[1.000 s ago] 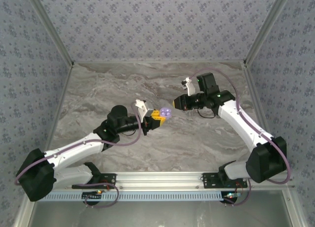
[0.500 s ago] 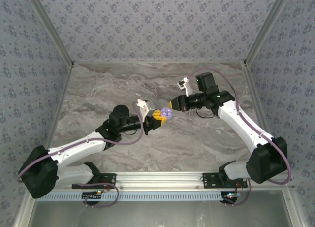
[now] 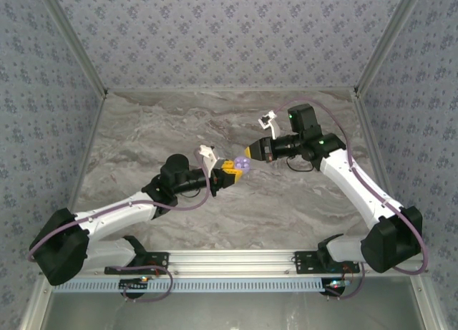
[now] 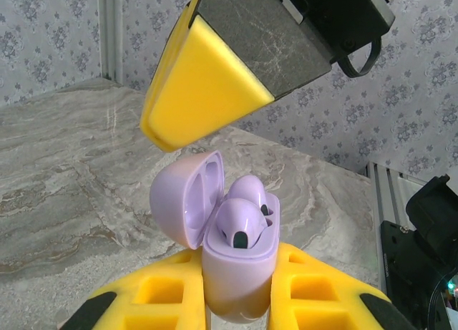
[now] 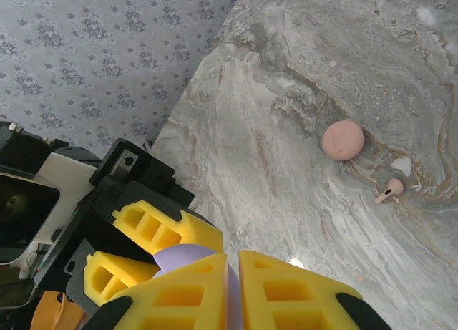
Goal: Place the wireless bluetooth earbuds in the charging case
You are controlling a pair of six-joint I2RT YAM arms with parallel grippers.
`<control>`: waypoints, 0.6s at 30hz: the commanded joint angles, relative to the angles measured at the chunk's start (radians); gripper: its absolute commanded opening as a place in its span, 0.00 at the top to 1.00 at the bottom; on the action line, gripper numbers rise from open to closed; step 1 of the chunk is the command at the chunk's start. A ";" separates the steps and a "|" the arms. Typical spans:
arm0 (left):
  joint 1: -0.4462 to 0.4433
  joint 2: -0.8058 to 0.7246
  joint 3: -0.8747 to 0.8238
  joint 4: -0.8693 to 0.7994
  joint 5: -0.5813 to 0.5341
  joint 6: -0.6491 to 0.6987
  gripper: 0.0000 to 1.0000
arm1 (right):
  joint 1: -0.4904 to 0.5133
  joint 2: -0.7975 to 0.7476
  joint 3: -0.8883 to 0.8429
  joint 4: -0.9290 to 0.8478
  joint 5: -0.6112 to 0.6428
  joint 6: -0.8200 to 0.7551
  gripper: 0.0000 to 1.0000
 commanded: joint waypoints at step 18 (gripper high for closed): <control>0.006 -0.010 0.009 0.023 -0.062 -0.026 0.88 | 0.058 0.001 0.034 -0.086 -0.002 -0.064 0.85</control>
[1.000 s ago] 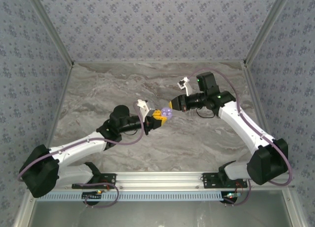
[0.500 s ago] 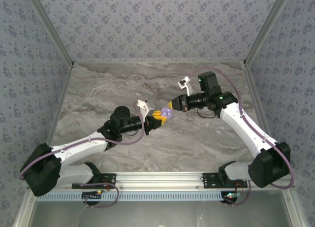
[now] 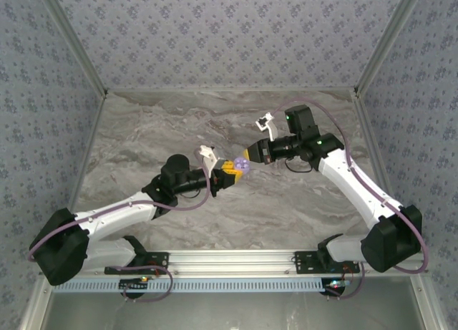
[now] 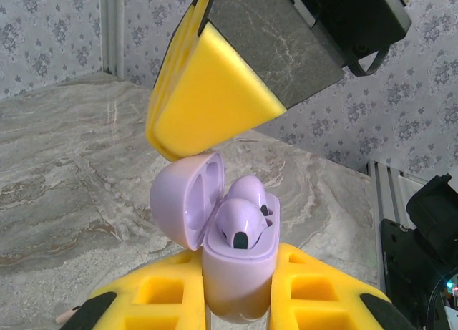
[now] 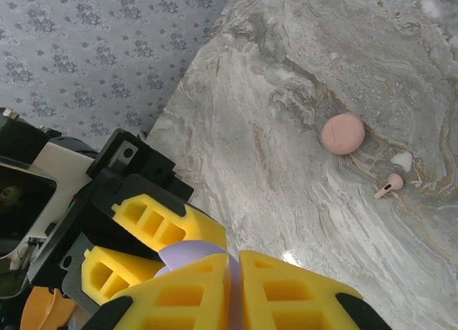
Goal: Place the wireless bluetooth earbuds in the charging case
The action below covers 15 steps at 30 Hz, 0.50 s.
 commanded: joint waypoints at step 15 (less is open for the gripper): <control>0.039 -0.034 -0.011 0.044 -0.138 -0.071 0.87 | 0.052 -0.003 0.023 -0.094 -0.003 -0.064 0.85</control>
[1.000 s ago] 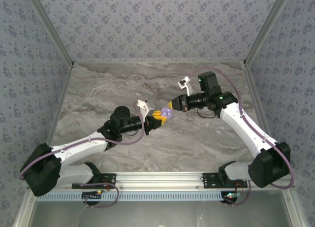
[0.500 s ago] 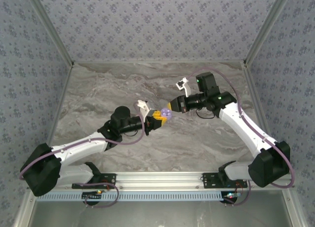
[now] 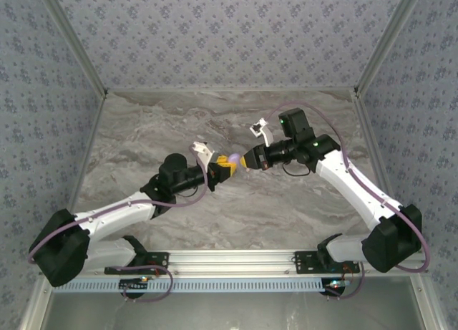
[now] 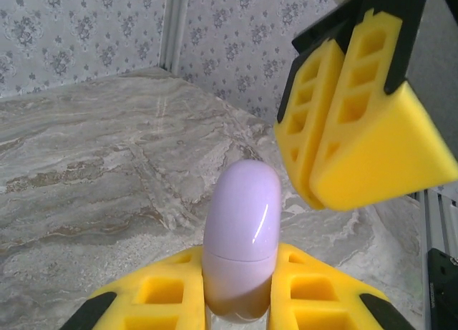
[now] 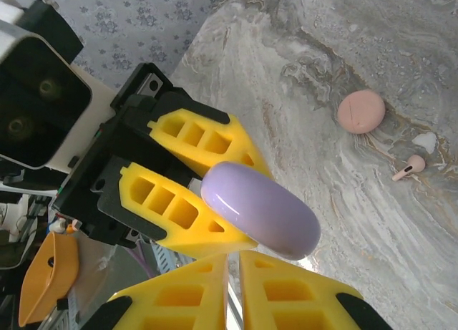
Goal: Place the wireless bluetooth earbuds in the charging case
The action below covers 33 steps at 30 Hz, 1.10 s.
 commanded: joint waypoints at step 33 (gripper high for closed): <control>0.275 0.690 0.742 -0.750 0.032 -0.297 0.81 | -0.125 -0.107 -0.099 -0.110 0.484 0.033 0.82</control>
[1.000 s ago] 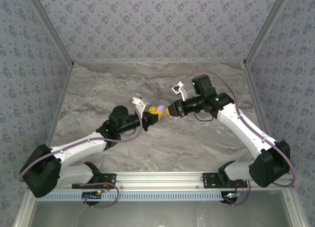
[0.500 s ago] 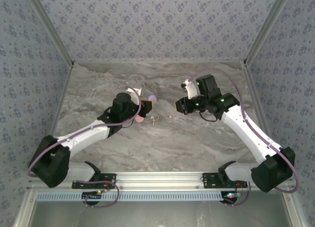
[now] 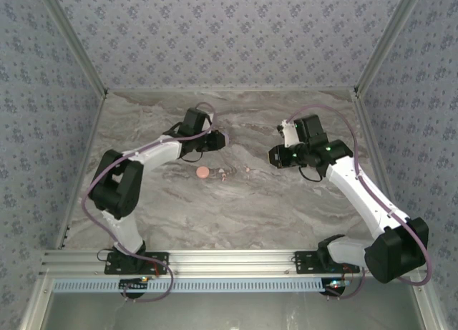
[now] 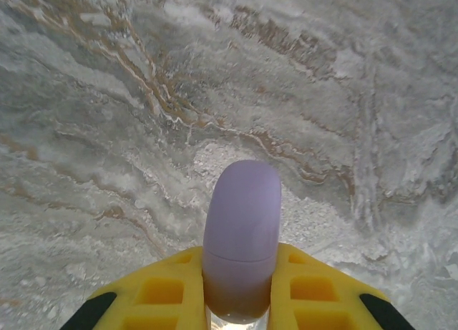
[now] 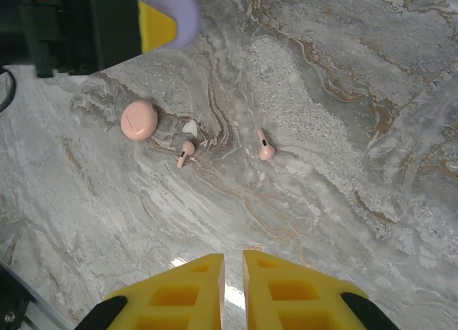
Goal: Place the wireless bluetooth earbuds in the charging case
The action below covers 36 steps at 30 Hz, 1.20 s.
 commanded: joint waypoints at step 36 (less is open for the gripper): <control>0.048 0.356 0.493 -0.379 -0.118 0.143 0.30 | -0.022 -0.020 -0.034 -0.046 0.001 0.011 0.80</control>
